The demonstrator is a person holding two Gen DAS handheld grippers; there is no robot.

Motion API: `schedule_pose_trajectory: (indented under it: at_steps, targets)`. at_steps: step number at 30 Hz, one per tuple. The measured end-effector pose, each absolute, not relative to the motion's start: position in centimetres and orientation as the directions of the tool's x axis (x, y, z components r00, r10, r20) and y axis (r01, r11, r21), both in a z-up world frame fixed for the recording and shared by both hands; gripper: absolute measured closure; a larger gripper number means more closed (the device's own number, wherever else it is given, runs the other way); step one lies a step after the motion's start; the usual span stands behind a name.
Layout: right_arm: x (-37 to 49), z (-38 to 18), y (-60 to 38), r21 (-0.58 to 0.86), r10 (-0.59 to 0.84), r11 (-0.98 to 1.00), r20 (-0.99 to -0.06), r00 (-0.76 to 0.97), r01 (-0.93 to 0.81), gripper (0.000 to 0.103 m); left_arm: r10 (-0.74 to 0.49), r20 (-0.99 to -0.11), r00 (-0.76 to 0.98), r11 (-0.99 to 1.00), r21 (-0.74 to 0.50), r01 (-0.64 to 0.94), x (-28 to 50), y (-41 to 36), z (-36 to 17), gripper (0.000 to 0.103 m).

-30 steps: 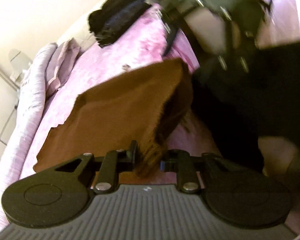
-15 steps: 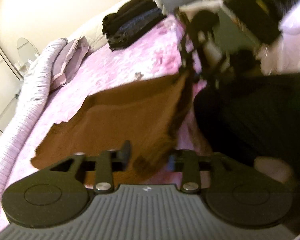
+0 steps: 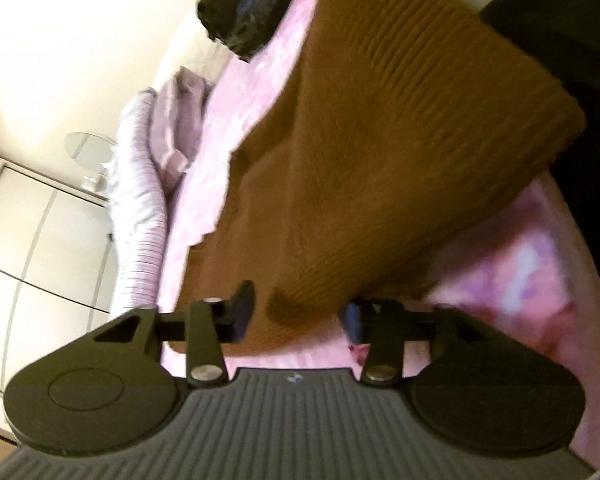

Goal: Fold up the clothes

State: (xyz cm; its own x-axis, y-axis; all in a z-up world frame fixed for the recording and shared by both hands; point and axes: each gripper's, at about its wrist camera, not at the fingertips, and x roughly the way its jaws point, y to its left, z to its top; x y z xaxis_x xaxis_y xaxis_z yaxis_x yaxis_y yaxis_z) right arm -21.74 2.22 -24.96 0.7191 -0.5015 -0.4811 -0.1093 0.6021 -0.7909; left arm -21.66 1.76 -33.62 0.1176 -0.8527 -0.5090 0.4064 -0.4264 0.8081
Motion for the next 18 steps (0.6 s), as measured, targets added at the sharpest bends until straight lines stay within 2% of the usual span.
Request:
schedule_pose_trajectory:
  at_steps: [1,3,9,12,18]
  targets:
    - [-21.7,-24.9,2.3,-0.792,-0.503,0.601,-0.48,0.718,-0.109,0.093,-0.848,-0.518,0.113,-0.435,0.801,0.41,-21.6,1.5,-33.6,0.084]
    - [-21.9,-24.8,2.6,-0.79,-0.507,0.604,-0.48,0.716,-0.102,0.093,-0.844,-0.526,0.101,-0.441,0.79,0.426,-21.7,1.4,-33.4,0.089]
    - [-23.8,-23.7,3.3,-0.765,-0.508,0.64,-0.493,0.706,-0.073,0.093,-0.861,-0.505,0.063,-0.404,0.752,0.52,-21.7,3.7,-32.0,0.091]
    - [-25.0,-23.0,4.5,-0.758,-0.503,0.649,-0.492,0.71,-0.065,0.093,-0.85,-0.525,0.04,-0.419,0.72,0.554,-22.1,5.1,-31.7,0.092]
    - [-27.4,-18.1,7.2,-0.736,-0.482,0.676,-0.481,0.732,-0.039,0.093,-0.809,-0.58,-0.094,-0.47,0.543,0.696,-22.3,9.0,-28.0,0.092]
